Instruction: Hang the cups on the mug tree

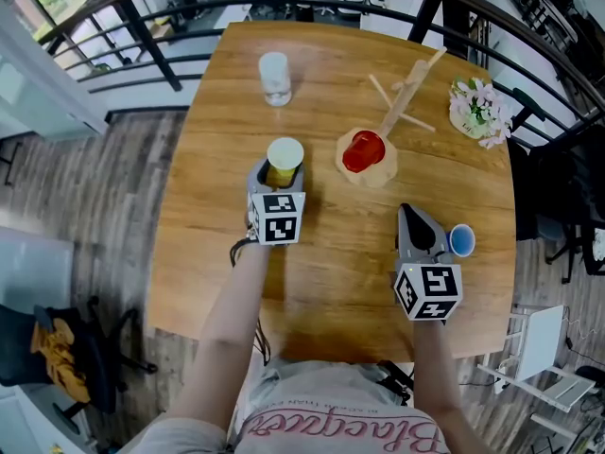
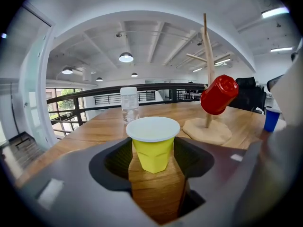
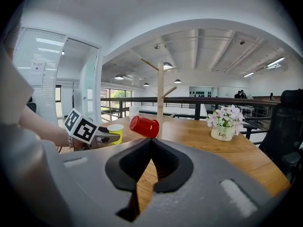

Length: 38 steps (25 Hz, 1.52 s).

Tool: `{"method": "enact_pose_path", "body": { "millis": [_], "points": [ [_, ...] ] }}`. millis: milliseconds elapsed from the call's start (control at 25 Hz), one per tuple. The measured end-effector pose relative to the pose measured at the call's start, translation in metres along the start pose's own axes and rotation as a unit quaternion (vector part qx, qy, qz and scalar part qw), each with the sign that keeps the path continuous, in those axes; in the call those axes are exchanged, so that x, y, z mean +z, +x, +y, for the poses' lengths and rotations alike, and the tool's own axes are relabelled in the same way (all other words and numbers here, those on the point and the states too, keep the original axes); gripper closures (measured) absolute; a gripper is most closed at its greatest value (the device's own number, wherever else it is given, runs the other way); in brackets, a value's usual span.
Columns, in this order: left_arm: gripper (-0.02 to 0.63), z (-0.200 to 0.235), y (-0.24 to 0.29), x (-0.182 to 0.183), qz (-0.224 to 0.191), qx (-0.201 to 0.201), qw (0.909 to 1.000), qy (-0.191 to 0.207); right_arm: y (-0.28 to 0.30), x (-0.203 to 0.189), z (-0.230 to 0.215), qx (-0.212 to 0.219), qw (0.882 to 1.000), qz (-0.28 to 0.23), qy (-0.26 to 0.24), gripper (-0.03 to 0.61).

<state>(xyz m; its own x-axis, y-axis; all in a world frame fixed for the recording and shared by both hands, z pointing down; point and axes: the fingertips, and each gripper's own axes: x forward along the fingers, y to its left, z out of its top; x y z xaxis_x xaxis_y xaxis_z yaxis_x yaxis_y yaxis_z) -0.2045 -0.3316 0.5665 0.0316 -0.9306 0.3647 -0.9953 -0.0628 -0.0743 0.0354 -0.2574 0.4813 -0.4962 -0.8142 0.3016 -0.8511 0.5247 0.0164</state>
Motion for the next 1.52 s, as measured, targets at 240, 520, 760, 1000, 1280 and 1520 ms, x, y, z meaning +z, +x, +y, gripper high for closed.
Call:
{"method": "enact_pose_path", "body": {
  "millis": [240, 520, 760, 1000, 1280, 1520],
  "points": [
    [0.324, 0.0, -0.012, 0.017, -0.016, -0.001, 0.9999, -0.003, -0.007, 0.011, 0.001, 0.0, 1.0, -0.007, 0.002, 0.577],
    [0.324, -0.001, -0.037, 0.042, -0.033, -0.003, 0.9994, -0.005, -0.026, 0.03, 0.004, -0.005, 1.0, -0.015, 0.001, 0.577],
    [0.325, 0.003, -0.057, 0.063, -0.047, 0.003, 0.9989, -0.002, -0.041, 0.046, 0.006, -0.01, 0.999, -0.031, 0.002, 0.577],
    [0.325, 0.004, -0.076, 0.087, -0.063, 0.014, 0.9979, 0.007, -0.054, 0.064, 0.008, -0.002, 0.999, -0.054, -0.001, 0.577],
    [0.327, 0.003, -0.099, 0.112, -0.079, 0.047, 0.9958, 0.007, -0.065, 0.081, -0.003, 0.018, 0.997, -0.078, -0.003, 0.577],
    [0.327, -0.008, -0.116, 0.134, -0.094, 0.073, 0.9928, 0.012, -0.076, 0.092, -0.022, 0.032, 0.995, -0.093, -0.011, 0.577]
  ]
}}
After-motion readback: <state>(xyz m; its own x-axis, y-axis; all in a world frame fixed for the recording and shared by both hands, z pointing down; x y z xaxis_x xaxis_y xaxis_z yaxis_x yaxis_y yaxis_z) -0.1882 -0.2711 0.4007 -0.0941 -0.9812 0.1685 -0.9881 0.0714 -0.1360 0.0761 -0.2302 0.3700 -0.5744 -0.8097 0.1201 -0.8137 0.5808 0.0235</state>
